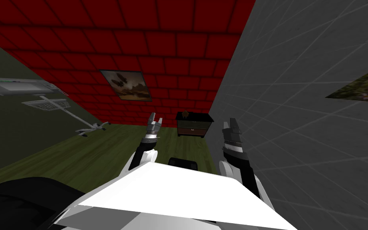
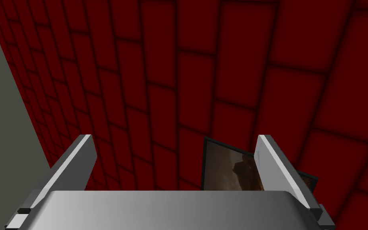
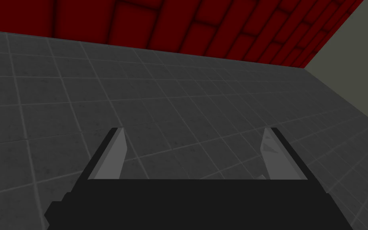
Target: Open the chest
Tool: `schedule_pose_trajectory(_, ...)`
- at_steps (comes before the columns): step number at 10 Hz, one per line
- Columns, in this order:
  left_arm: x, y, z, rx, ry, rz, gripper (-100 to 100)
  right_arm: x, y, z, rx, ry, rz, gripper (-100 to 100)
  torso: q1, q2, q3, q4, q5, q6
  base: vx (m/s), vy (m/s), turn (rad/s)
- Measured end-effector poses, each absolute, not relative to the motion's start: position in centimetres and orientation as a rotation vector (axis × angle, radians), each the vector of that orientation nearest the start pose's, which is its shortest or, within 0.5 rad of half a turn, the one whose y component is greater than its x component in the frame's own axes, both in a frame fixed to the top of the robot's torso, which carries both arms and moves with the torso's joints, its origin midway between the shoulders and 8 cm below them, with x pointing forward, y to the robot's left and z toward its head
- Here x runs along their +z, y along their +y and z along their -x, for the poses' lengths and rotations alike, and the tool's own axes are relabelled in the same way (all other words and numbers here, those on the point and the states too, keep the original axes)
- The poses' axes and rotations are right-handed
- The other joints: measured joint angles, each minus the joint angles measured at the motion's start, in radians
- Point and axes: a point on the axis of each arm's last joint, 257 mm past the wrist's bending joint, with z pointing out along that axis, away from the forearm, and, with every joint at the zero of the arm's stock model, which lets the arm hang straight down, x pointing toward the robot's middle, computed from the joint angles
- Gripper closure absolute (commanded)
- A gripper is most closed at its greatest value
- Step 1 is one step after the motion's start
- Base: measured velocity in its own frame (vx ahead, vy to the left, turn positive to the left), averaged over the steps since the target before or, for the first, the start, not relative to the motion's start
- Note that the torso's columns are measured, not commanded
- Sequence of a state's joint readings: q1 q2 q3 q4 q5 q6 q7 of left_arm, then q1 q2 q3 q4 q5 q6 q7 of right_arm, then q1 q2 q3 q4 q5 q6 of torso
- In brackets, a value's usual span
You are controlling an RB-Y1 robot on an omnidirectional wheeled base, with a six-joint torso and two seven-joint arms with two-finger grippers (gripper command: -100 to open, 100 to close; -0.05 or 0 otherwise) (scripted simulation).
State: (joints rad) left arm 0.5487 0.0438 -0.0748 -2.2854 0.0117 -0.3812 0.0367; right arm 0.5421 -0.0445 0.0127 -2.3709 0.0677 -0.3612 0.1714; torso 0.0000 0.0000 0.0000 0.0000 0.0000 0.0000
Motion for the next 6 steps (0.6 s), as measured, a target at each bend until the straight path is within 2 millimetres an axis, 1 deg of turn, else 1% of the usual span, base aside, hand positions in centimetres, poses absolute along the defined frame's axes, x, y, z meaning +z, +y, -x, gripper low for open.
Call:
schedule_pose_trajectory(1, -1.5, 25.93, -36.07, -1.362, 0.745, 0.79, 0, 2.33, -26.9, -34.77, 1.076, 0.784, -0.58, 0, 0.0, 0.04, -0.082, 0.041, 0.0, 0.0, 0.0, 0.0, 0.0)
schedule_pose_trajectory(2, -1.5, 25.93, -36.07, -1.362, 0.745, 0.79, 0, 2.34, -26.9, -34.77, 1.076, 0.784, -0.58, 0, 0.0, 0.104, -0.209, 0.105, 0.0, 0.0, 0.0, 0.0, 0.0)
schedule_pose_trajectory(6, -1.49, 25.93, -36.06, -1.362, 0.745, 0.79, 0, 2.35, -26.9, -34.77, 1.076, 0.784, -0.58, 0, 0.0, 0.396, -0.792, 0.396, 0.0, 0.0, 0.0, 0.0, 0.0)
